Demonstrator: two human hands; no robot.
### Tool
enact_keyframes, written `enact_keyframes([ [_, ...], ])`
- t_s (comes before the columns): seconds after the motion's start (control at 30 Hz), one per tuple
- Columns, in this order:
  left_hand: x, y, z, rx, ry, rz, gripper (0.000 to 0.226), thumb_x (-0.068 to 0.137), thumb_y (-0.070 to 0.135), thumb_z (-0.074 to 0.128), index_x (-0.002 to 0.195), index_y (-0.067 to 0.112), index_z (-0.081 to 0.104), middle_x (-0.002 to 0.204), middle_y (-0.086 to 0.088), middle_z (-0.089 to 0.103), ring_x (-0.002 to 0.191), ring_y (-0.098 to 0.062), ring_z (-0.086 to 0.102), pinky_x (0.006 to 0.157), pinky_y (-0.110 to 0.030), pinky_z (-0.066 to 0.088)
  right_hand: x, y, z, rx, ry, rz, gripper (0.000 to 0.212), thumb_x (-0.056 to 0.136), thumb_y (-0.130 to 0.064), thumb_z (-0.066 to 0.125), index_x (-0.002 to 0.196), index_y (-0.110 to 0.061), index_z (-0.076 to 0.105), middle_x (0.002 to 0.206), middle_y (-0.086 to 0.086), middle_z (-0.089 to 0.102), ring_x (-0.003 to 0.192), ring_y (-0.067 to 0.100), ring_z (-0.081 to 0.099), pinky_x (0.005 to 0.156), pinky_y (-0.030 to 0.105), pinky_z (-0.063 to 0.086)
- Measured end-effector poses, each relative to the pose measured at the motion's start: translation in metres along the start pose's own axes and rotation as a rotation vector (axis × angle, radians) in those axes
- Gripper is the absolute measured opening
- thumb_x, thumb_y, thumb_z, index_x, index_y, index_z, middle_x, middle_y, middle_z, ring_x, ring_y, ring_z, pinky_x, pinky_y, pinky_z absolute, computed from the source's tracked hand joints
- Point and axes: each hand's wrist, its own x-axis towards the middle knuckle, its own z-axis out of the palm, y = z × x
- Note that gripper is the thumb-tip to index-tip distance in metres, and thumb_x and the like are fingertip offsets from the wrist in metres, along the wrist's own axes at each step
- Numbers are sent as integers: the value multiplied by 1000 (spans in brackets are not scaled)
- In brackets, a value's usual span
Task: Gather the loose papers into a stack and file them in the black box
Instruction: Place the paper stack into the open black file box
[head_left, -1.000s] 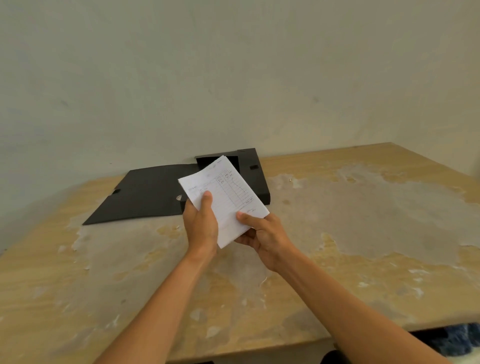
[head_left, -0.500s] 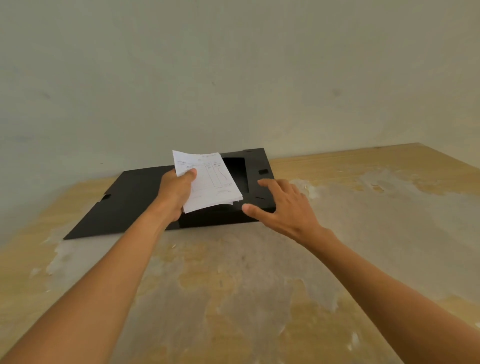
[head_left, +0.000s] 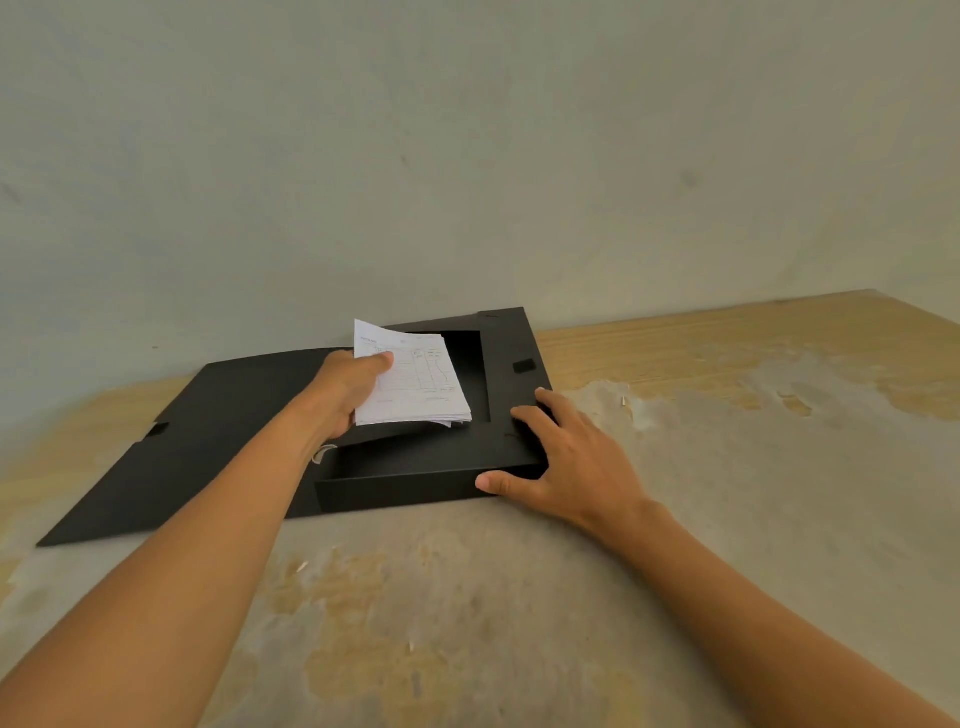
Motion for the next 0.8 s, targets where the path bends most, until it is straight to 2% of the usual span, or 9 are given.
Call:
enact_keyframes([
  [0.13, 16, -1, 13, 84, -28, -27, 34, 96, 19, 53, 125, 2, 57, 123, -15, 64, 99, -28, 63, 82, -39, 52, 2, 5, 3, 56, -11, -6, 93, 65, -83, 49, 141, -30, 34, 157, -2, 19, 137, 23, 34, 105, 38, 37],
  [0.3, 21, -6, 38, 152, -78, -36, 37, 96, 20, 55, 127, 0, 53, 120, -16, 63, 101, -29, 63, 78, -38, 52, 1, 5, 4, 75, -3, -10, 93, 65, -82, 50, 141, -30, 34, 156, -2, 19, 136, 23, 35, 104, 39, 38],
  [0.47, 21, -7, 63, 181, -90, 7, 34, 96, 19, 53, 124, 1, 54, 105, -12, 62, 79, -20, 60, 58, -29, 48, 1, 5, 5, 84, 3, -13, 92, 66, -81, 51, 140, -29, 34, 156, -1, 19, 136, 23, 34, 103, 39, 39],
  [0.6, 21, -7, 76, 287, -34, 62, 34, 94, 23, 55, 119, -1, 54, 88, -5, 58, 75, -17, 56, 61, -27, 47, 1, 6, 6, 83, 10, -14, 92, 66, -82, 50, 140, -29, 34, 156, -1, 19, 136, 22, 33, 103, 38, 38],
  [0.7, 19, -5, 80, 395, 39, 107, 39, 93, 27, 57, 118, -2, 51, 88, -6, 52, 68, -15, 49, 52, -23, 38, 2, 6, 6, 77, 3, -15, 93, 66, -82, 49, 141, -30, 33, 156, -1, 18, 137, 22, 32, 104, 38, 38],
  [0.8, 18, -3, 80, 410, 78, 114, 25, 92, 27, 58, 99, 3, 53, 85, -9, 54, 62, -16, 50, 48, -24, 39, 2, 6, 6, 73, 3, -14, 93, 65, -83, 48, 140, -30, 33, 156, -1, 19, 136, 23, 33, 103, 39, 39],
])
